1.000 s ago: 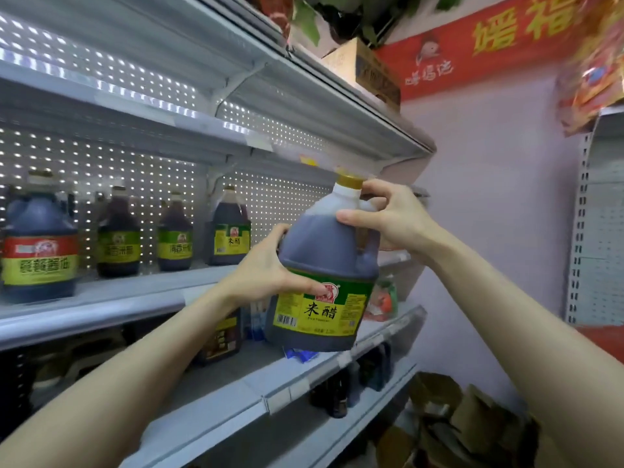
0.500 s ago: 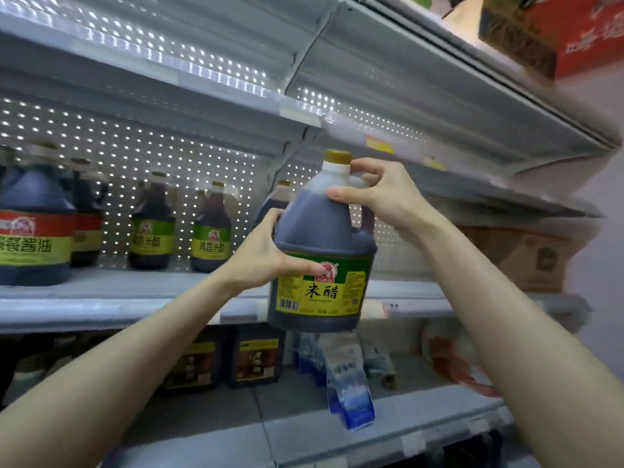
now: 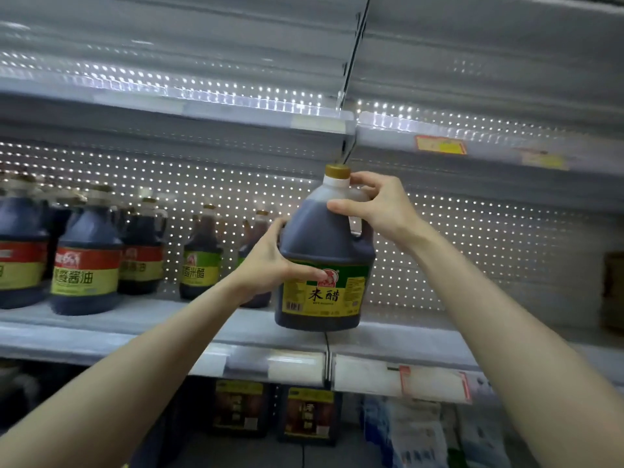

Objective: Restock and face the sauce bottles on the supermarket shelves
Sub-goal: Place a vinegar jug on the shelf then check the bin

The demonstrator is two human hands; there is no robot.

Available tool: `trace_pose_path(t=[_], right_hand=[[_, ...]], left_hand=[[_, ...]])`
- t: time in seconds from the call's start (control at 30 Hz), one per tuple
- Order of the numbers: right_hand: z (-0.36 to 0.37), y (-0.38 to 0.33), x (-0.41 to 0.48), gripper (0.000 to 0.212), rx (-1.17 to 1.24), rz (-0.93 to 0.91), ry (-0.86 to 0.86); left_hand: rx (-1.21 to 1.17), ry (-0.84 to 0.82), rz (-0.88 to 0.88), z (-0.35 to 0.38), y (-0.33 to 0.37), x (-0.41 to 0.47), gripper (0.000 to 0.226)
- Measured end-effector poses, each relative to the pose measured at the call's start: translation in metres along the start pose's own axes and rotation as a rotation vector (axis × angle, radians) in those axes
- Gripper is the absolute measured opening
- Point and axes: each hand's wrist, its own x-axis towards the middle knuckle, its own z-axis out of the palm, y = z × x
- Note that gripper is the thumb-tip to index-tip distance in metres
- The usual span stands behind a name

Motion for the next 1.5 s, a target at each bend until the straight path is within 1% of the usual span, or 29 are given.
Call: trace_pose_path(t=[0.17,0.4,0.43,0.5,0.53,0.63,0.77,0.83,0.9,0.93,1.03,1.1,1.17,1.23,1.3,1.37,1.43,1.5], right_hand=[[0.005,0.019,0.011,0.033,0.051,0.020,-0.014],[0.000,0.034,0.013,0.028,0.073,0.045,-0.016],[0.000,0.037,0.014,0.030,0.071,0.050,-0.009],[0.000,0.045,0.018,0.040,0.067,0.078,0.011],[0.001,0.047,0.020,0.042,0.073,0.093,0.016],[0.004,0.056,0.020,0.031,0.091,0.102,0.008],[0.008,0.069,0.021,0.031,0.112,0.127,0.043],[0.010,0.075,0.023,0.037,0.121,0.152,0.037],[0.014,0.082,0.023,0.048,0.130,0.190,0.028],[0.015,0.084,0.022,0.050,0.151,0.203,0.029],[0.015,0.089,0.011,0.047,0.216,0.210,0.056],[0.016,0.090,-0.006,0.044,0.273,0.227,0.071],[0.022,0.097,-0.028,0.036,0.321,0.264,0.072],[0.031,0.107,-0.046,0.038,0.360,0.312,0.083],[0.041,0.114,-0.060,0.035,0.449,0.379,0.099],[0.049,0.119,-0.069,0.032,0.489,0.422,0.123],[0.057,0.122,-0.077,0.028,0.490,0.431,0.151],[0.062,0.123,-0.082,0.025,0.508,0.457,0.177]], left_hand=[[-0.009,-0.016,-0.066,-0.001,-0.011,0.008,0.086],[-0.015,-0.049,-0.086,0.010,-0.016,0.013,0.081],[-0.015,-0.054,-0.091,0.011,-0.016,0.014,0.078],[-0.031,-0.064,-0.104,0.013,-0.017,0.015,0.074],[-0.042,-0.068,-0.108,0.014,-0.019,0.015,0.073],[-0.067,-0.077,-0.121,0.016,-0.027,0.016,0.073],[-0.111,-0.078,-0.120,0.019,-0.035,0.018,0.075],[-0.134,-0.067,-0.120,0.021,-0.039,0.018,0.076],[-0.158,-0.055,-0.123,0.024,-0.043,0.018,0.072],[-0.165,-0.050,-0.125,0.025,-0.045,0.018,0.069],[-0.191,-0.050,-0.129,0.028,-0.048,0.017,0.064],[-0.203,-0.053,-0.132,0.029,-0.051,0.014,0.066],[-0.223,-0.040,-0.129,0.033,-0.057,0.010,0.068],[-0.237,-0.013,-0.144,0.038,-0.065,0.006,0.068],[-0.259,-0.001,-0.175,0.043,-0.072,0.003,0.068],[-0.275,-0.002,-0.198,0.044,-0.077,0.004,0.067],[-0.271,-0.020,-0.209,0.043,-0.081,0.006,0.075],[-0.255,-0.037,-0.223,0.041,-0.084,0.008,0.089]])
